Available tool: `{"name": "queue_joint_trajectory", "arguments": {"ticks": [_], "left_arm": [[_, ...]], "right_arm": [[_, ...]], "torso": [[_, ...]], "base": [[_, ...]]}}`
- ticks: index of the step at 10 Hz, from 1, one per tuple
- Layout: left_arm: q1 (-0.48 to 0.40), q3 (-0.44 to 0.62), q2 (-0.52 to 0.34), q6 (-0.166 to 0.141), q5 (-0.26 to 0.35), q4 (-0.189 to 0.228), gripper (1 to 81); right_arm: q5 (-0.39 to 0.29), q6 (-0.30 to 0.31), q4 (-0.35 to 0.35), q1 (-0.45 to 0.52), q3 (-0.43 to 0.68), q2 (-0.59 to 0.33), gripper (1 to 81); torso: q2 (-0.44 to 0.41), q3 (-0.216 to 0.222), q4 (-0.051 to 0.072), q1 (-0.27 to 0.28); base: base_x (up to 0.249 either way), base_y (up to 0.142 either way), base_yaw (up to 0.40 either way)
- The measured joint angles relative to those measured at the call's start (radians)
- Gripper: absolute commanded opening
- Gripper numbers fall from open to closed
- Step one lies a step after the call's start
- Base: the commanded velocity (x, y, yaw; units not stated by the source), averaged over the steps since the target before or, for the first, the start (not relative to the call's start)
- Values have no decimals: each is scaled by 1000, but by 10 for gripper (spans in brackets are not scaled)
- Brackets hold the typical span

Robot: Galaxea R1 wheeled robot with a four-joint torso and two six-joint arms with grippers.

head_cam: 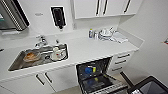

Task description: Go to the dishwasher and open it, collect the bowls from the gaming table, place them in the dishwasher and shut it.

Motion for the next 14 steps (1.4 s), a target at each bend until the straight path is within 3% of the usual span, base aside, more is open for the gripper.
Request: {"name": "queue_joint_trajectory", "arguments": {"ticks": [3,6,8,14], "left_arm": [[16,-1,-8,0,-29,0,811],[16,-1,-7,0,-32,0,811],[19,0,-4,0,-33,0,811],[31,-1,-4,0,-58,0,811]], "right_arm": [[90,-21,-1,-151,-33,-8,811],[140,-29,-24,-217,-142,61,811],[158,-31,-49,-252,-179,130,811],[165,-33,-71,-289,-309,191,811]], "torso": [[-44,0,0,25],[-148,0,0,90],[-218,1,0,133],[-432,2,0,267]], "base": [[0,0,0],[0,0,0],[0,0,0],[0,0,0]]}}
